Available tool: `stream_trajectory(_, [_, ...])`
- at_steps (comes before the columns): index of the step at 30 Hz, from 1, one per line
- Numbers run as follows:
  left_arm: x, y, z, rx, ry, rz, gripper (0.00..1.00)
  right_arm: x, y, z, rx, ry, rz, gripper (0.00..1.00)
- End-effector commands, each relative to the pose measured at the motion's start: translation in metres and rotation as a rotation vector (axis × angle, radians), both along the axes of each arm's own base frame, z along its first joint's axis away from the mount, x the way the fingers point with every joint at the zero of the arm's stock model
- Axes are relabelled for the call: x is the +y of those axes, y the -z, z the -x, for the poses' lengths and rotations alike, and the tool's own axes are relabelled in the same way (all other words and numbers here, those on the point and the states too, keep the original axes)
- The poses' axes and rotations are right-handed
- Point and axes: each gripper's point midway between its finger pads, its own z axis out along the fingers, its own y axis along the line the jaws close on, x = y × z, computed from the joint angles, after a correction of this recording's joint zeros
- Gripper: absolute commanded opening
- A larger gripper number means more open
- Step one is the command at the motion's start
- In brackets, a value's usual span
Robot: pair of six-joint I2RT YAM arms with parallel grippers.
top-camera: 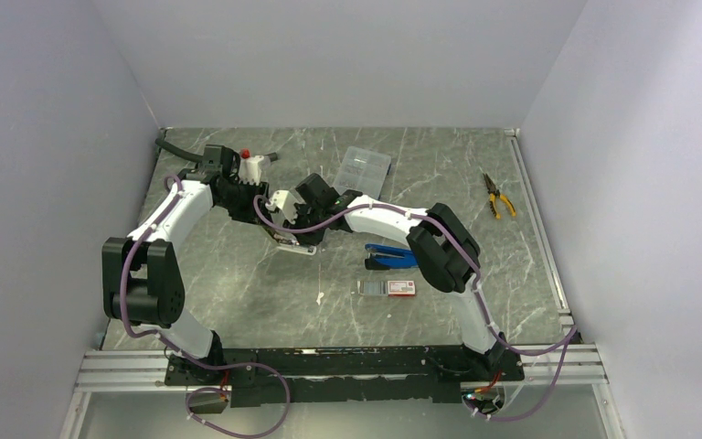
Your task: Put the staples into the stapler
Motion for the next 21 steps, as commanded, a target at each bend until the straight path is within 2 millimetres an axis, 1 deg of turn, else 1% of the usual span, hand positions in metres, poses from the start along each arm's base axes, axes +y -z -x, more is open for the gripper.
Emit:
stream_trajectory(1, [-0.005, -0.005, -0.003, -0.021, 0.015, 0.031, 0.46, 0.010, -0.005, -0.008, -0.029, 0.011, -0.035, 0.19])
stream_trajectory(5, [-0.005, -0.004, -0.002, -0.019, 0.016, 0.030, 0.46, 0.011, -0.003, -0.008, -0.026, 0.016, -0.035, 0.17])
stream_trajectory(10, [-0.005, -0.004, -0.002, -0.018, 0.017, 0.032, 0.46, 0.010, -0.006, -0.009, -0.035, 0.020, -0.038, 0.14])
stream_trajectory(15, [-0.005, -0.003, -0.002, -0.018, 0.017, 0.033, 0.42, 0.010, -0.013, -0.009, -0.041, 0.024, -0.052, 0.11])
stream_trajectory(18, [-0.005, -0.003, -0.002, -0.019, 0.021, 0.032, 0.36, 0.012, -0.015, -0.010, -0.027, 0.024, -0.063, 0.10])
stream_trajectory(21, [-0.005, -0.003, -0.002, -0.020, 0.022, 0.032, 0.34, 0.014, -0.014, -0.010, -0.019, 0.020, -0.064, 0.09])
